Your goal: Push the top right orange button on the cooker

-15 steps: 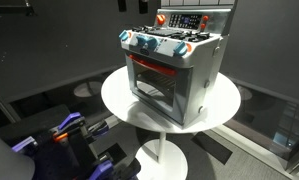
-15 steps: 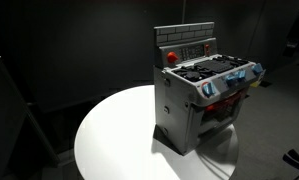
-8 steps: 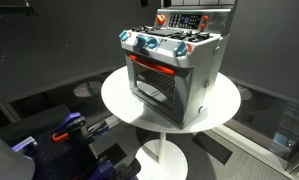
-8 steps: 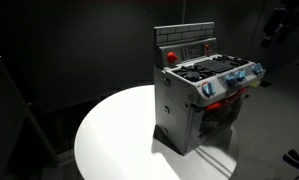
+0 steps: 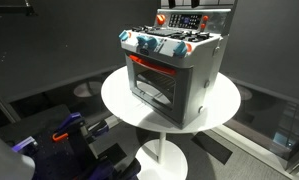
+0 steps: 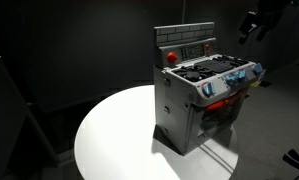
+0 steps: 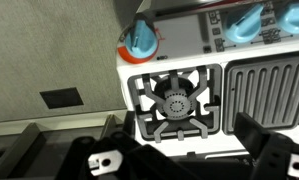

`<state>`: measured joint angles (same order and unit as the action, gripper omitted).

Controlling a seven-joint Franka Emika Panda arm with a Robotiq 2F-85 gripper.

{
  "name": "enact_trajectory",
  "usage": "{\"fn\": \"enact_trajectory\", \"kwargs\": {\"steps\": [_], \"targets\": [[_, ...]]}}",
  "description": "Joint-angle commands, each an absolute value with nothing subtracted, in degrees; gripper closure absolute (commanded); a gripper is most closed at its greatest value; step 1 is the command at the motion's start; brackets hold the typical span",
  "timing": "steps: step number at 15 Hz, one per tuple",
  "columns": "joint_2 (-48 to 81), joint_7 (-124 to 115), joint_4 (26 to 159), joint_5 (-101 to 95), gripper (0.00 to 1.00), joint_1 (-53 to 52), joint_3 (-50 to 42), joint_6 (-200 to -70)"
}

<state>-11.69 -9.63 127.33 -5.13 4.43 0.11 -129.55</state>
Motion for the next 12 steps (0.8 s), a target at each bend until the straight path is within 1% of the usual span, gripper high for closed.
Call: {"fn": "enact_trajectory", "kwargs": {"steps": [1,12], "targets": [[-6.2,-14.2,122.3,-8.1,0.0,5.0,0.1,-132.1],[5.3,-22.6,112.1,-13.6,0.0,3.7,-1.9,-134.4]]}}
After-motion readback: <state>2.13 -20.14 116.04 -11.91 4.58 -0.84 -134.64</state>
